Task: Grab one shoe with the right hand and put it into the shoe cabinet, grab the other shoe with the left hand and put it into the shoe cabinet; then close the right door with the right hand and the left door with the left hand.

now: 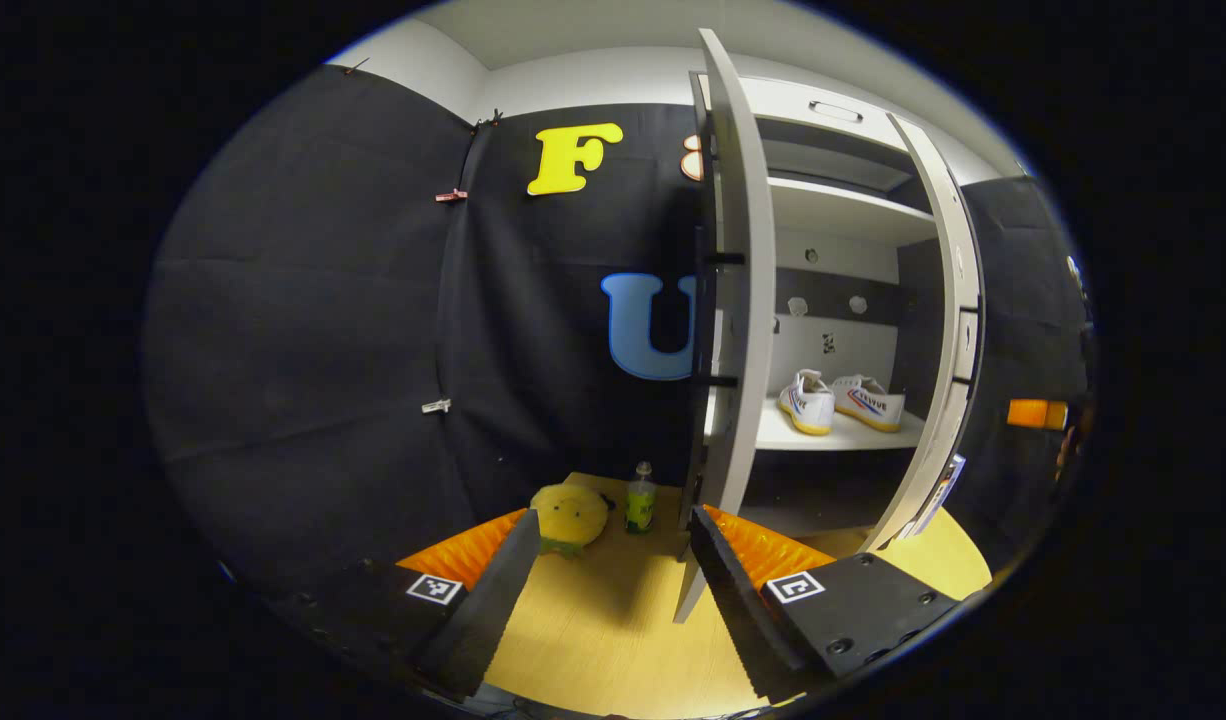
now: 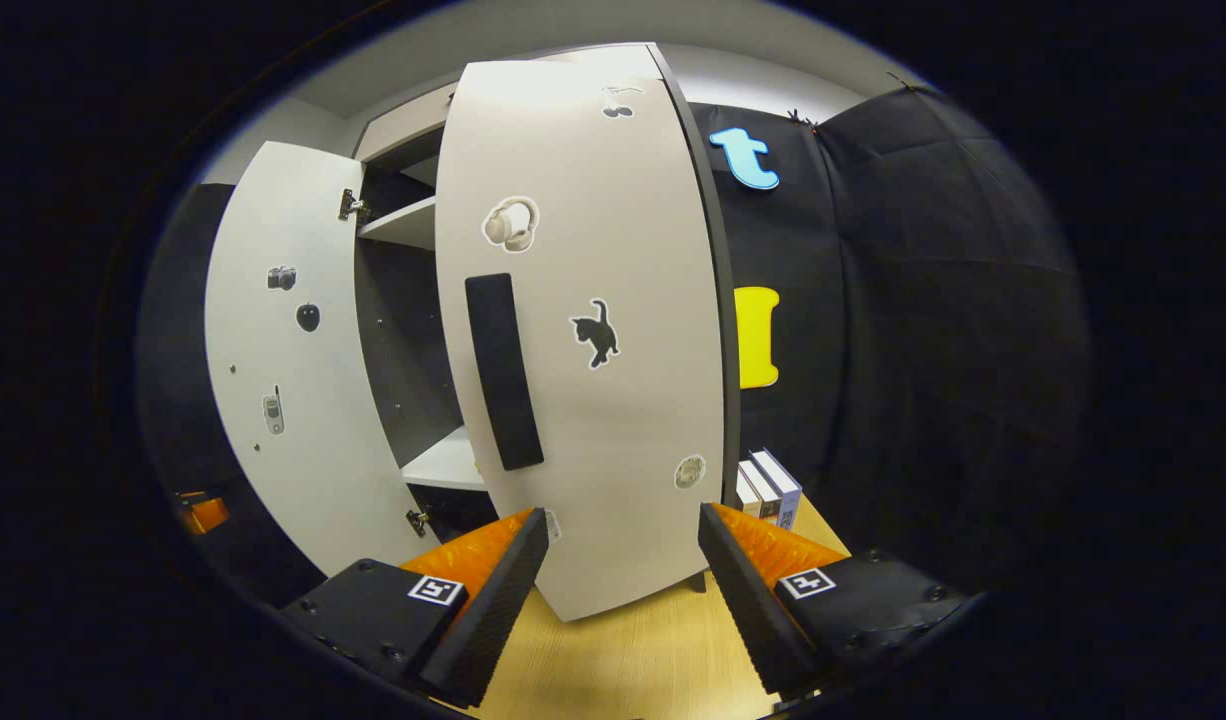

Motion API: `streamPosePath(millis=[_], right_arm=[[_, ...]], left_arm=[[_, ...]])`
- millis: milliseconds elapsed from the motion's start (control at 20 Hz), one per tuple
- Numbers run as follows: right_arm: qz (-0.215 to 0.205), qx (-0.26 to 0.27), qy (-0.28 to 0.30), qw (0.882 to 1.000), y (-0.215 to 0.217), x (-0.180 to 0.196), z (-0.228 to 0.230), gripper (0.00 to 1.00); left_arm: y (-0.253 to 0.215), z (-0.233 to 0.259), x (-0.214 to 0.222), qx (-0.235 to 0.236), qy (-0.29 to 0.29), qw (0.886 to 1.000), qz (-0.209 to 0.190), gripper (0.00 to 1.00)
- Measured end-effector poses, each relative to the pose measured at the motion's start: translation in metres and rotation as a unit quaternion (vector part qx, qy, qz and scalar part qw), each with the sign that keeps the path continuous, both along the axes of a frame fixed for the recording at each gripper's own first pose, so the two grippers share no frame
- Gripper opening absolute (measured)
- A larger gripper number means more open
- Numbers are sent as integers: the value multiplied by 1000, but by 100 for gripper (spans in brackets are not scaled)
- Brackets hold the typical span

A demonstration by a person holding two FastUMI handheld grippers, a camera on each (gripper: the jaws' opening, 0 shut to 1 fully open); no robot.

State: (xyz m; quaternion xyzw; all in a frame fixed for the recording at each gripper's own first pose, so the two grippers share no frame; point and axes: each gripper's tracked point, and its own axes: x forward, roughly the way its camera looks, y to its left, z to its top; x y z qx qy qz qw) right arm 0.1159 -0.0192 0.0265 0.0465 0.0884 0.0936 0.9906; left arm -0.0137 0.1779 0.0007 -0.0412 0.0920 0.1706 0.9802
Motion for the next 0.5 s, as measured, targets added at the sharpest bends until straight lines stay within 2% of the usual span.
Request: streamPosePath(millis=[300,500], right_arm=[[-14,1,15,1000,14,-44,-34,98],[-33,7,35,999,14,-72,-59,99]], left_arm=[[47,34,49,-20,-40,998,-40,94],[61,54,82,-40,-58,995,-75,95]])
